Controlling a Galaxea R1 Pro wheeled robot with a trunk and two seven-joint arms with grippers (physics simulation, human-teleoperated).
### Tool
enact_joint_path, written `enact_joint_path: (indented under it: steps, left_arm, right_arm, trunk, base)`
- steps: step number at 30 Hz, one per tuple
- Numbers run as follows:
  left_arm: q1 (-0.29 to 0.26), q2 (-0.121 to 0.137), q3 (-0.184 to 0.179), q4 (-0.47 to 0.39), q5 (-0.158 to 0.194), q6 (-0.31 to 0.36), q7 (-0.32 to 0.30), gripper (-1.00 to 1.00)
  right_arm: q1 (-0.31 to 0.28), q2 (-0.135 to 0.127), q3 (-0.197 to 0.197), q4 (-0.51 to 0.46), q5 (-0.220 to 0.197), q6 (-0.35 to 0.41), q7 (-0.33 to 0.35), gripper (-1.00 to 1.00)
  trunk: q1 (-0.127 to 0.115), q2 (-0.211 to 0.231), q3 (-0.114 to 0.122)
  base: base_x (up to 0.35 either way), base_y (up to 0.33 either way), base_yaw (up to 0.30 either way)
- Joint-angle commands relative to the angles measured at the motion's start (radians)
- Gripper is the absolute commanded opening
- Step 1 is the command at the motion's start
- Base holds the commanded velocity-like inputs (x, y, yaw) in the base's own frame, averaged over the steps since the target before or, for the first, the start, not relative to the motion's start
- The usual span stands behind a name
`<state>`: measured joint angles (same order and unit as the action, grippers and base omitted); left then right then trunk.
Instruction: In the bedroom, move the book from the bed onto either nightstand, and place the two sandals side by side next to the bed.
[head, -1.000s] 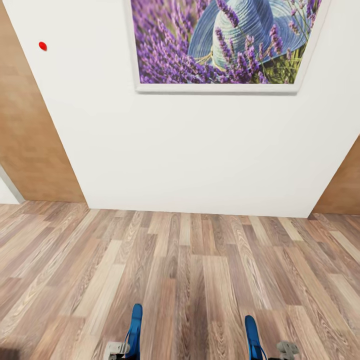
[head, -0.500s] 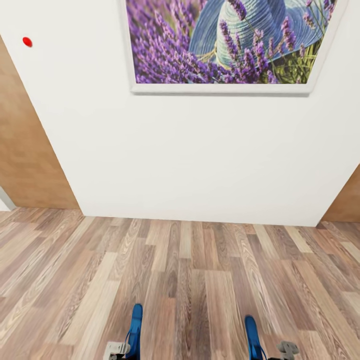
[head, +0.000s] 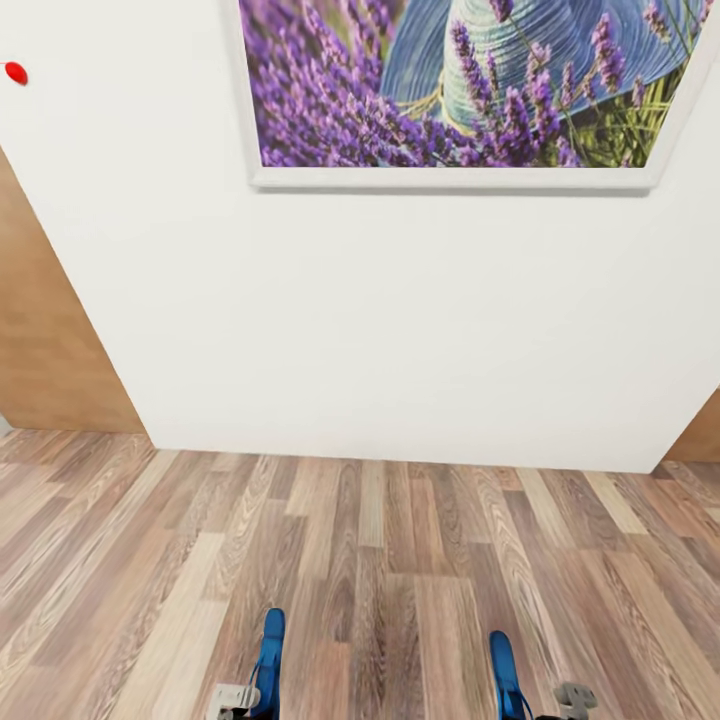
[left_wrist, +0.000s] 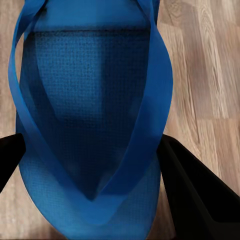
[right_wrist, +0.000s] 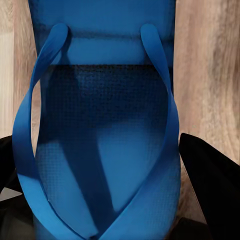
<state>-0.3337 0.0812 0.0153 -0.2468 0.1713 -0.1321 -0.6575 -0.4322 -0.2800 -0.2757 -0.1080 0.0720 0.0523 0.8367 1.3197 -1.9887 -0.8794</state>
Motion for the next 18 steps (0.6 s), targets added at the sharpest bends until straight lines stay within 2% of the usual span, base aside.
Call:
enact_joint_path:
  steps: [1, 18]
  left_arm:
    - [-0.001, 0.0, 0.002, 0.001, 0.002, -0.003, -0.004, -1.0]
    - [-0.001, 0.0, 0.002, 0.001, 0.002, -0.003, -0.004, -1.0]
  right_arm:
    - [0.0, 0.0, -0.01, -0.001, 0.007, 0.006, 0.004, -1.0]
    - [0.0, 0.0, -0.01, -0.001, 0.006, 0.005, 0.004, -1.0]
  trunk:
    - [0.0, 0.0, -0.001]
    - [0.0, 0.0, -0.001]
  base:
    - [0.328, 0.0, 0.0]
    - [0.328, 0.0, 0.0]
